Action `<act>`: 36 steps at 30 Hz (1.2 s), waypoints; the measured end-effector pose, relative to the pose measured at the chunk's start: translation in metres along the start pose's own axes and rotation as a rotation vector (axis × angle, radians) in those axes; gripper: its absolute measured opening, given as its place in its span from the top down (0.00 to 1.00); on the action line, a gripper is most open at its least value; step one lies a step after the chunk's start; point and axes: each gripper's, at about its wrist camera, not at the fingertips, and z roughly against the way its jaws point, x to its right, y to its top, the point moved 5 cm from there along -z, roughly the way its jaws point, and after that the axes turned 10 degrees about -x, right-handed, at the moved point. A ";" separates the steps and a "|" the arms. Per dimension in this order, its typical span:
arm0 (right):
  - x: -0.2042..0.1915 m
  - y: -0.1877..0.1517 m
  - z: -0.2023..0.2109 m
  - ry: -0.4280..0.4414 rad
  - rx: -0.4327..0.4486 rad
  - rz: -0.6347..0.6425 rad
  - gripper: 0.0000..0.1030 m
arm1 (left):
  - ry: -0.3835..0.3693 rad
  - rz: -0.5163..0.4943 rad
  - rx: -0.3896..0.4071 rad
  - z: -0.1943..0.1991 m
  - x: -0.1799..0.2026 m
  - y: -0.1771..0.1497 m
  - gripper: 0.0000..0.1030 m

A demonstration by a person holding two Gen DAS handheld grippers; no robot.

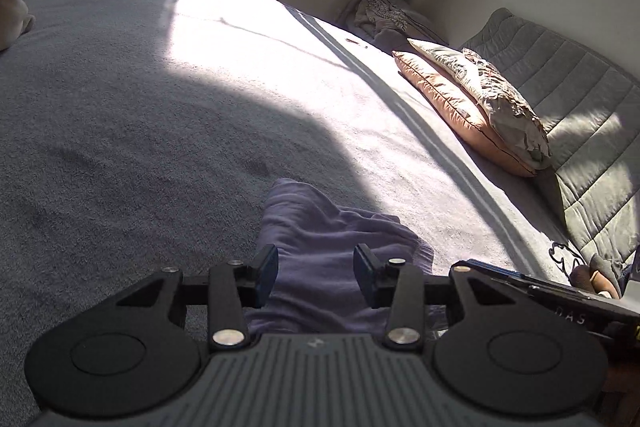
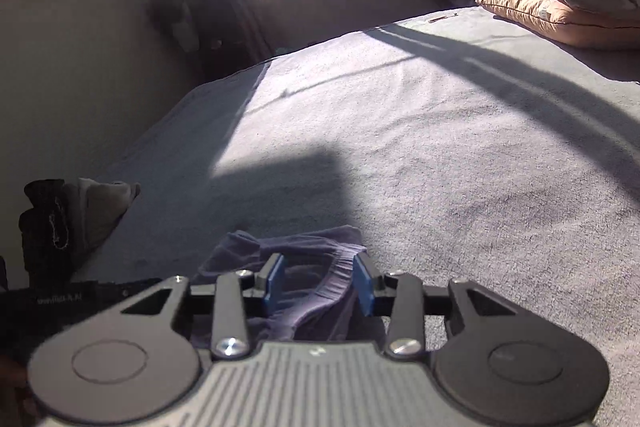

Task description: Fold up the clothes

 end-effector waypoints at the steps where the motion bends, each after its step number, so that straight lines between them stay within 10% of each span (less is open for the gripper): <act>1: -0.009 -0.005 -0.006 -0.010 -0.025 0.049 0.70 | -0.008 -0.034 0.009 -0.001 0.007 -0.003 0.57; 7: 0.010 -0.037 -0.041 -0.065 -0.162 -0.037 0.60 | 0.074 -0.119 -0.063 -0.026 0.005 -0.018 0.58; 15: -0.014 0.012 -0.017 -0.092 0.000 0.095 0.60 | 0.086 -0.106 -0.075 -0.028 -0.001 -0.016 0.58; 22: -0.019 0.032 -0.107 -0.003 -0.241 0.106 0.80 | 0.081 -0.097 -0.087 -0.029 -0.001 -0.014 0.58; 30: -0.007 0.034 -0.112 -0.173 -0.107 0.071 0.89 | 0.071 0.064 -0.059 -0.012 -0.026 0.004 0.58; 36: 0.004 0.021 -0.036 -0.146 0.032 -0.050 0.56 | 0.041 0.191 -0.067 -0.007 -0.048 0.011 0.58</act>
